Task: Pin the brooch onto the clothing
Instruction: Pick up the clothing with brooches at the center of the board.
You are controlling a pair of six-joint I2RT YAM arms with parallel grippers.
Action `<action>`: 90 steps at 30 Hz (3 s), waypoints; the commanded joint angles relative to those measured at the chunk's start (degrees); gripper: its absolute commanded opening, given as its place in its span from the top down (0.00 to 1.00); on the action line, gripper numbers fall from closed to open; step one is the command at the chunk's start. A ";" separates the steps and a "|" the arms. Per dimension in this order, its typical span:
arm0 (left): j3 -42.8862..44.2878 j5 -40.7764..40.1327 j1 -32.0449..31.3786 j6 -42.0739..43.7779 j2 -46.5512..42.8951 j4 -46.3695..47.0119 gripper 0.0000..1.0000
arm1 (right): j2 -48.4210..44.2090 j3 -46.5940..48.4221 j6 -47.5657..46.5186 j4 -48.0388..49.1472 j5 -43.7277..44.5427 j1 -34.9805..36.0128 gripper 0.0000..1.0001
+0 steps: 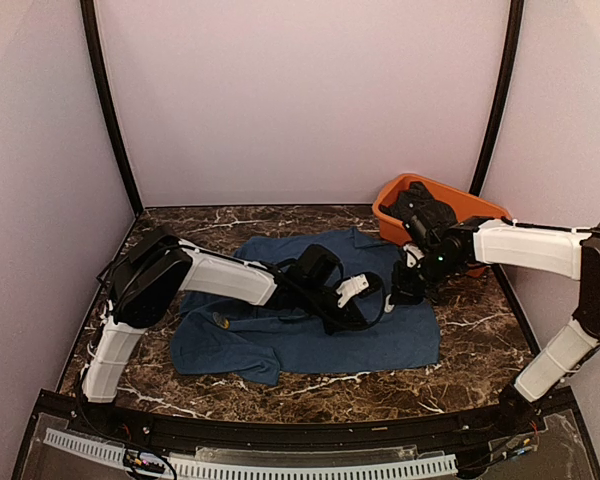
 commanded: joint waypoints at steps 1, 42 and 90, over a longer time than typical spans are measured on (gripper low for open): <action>0.59 -0.23 -0.26 -1.61 0.03 0.79 0.98 | 2.22 0.17 1.09 -0.01 -1.28 0.17 1.00; -5.29 4.12 -0.75 -6.32 -1.78 14.50 0.99 | 9.93 0.57 1.82 1.82 -3.96 0.70 1.00; -7.42 6.70 -1.05 -5.86 -2.59 16.43 0.99 | 5.97 -2.52 -4.45 0.51 -1.69 2.77 1.00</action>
